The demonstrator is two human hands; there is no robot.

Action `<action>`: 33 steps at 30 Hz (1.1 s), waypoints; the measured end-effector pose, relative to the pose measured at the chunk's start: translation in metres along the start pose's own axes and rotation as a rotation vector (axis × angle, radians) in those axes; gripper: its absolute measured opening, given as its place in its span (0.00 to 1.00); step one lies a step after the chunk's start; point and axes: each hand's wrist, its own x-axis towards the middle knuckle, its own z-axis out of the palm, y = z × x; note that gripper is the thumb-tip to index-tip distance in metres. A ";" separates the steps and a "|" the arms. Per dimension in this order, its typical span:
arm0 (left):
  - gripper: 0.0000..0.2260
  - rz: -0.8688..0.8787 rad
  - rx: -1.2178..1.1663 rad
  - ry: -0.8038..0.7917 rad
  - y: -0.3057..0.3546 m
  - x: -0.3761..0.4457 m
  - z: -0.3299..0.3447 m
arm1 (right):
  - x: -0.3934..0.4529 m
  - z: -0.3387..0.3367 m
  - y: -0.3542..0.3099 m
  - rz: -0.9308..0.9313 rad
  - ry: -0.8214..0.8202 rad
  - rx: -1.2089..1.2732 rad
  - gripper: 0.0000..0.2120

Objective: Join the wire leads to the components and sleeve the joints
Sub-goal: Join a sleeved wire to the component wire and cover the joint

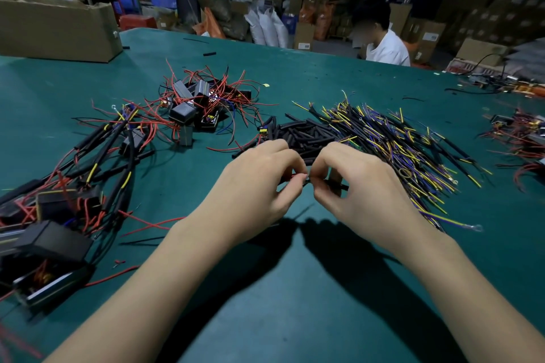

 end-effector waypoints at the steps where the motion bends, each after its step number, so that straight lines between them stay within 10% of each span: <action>1: 0.04 -0.036 -0.060 -0.014 0.000 0.000 0.002 | 0.000 0.000 -0.001 -0.064 0.023 -0.108 0.03; 9: 0.10 -0.538 -0.731 -0.233 -0.006 0.007 -0.003 | 0.002 0.002 0.001 -0.252 0.141 -0.244 0.06; 19: 0.05 0.200 0.175 0.042 -0.009 0.003 -0.003 | 0.002 -0.001 0.006 0.131 -0.027 0.354 0.06; 33: 0.03 0.272 0.005 0.024 -0.012 0.002 0.001 | 0.001 -0.006 0.007 0.193 -0.079 0.438 0.11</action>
